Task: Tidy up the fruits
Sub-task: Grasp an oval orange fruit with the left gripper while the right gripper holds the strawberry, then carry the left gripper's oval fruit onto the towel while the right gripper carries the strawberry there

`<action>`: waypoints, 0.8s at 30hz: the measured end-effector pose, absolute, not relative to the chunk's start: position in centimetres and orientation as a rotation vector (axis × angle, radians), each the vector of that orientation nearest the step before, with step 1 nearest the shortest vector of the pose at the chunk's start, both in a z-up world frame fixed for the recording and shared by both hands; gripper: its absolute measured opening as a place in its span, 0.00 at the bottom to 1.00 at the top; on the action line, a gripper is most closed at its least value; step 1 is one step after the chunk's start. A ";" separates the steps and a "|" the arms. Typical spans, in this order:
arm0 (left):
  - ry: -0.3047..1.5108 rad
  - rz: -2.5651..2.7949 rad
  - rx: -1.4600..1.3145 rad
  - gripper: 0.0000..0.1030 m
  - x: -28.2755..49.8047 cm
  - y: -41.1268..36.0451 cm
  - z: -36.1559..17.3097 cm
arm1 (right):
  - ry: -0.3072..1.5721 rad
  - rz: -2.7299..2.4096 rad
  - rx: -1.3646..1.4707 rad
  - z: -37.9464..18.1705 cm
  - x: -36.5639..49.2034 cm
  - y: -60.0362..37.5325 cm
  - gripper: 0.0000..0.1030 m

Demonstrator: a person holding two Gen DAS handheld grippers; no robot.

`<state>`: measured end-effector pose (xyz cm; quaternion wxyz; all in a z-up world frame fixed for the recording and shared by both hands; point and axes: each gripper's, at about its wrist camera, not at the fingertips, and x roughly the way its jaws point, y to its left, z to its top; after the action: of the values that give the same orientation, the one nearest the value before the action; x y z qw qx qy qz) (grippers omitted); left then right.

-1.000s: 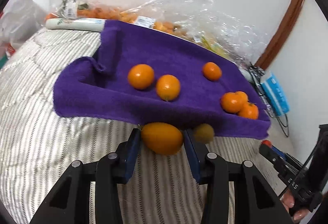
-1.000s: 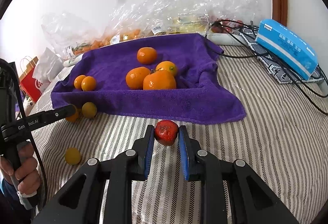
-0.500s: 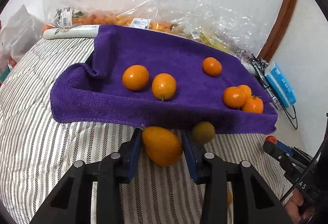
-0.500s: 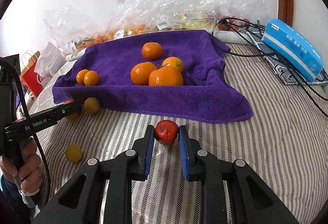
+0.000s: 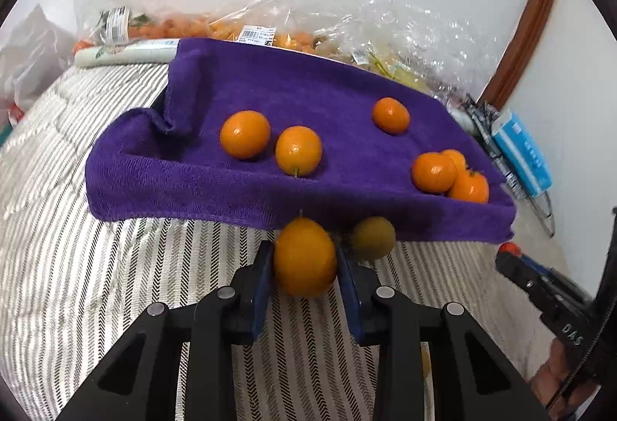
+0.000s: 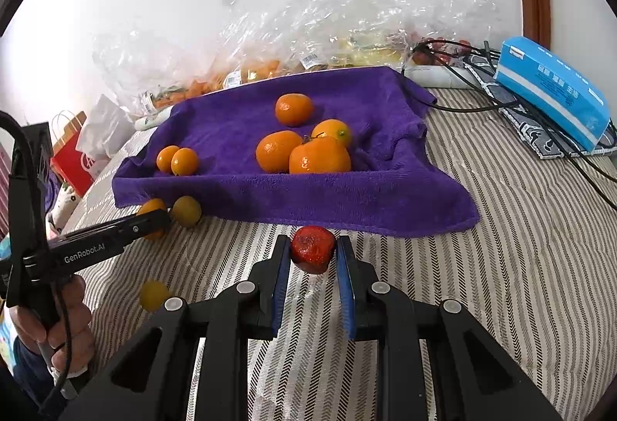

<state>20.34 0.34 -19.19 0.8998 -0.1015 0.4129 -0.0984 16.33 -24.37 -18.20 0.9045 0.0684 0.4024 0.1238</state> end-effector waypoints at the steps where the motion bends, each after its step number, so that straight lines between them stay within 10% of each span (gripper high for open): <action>1: 0.854 -0.213 -0.237 0.30 20.4 0.7 -19.2 | 0.827 0.257 0.146 -18.1 16.3 -24.4 0.23; 24: 0.863 -0.232 -0.265 0.30 19.7 1.1 -19.2 | 0.783 0.255 0.172 -17.6 15.6 -24.7 0.23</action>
<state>19.74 1.13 -19.23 0.8934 -0.1276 0.4160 -0.1120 15.64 -24.70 -17.56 0.9128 0.0835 0.3801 0.1239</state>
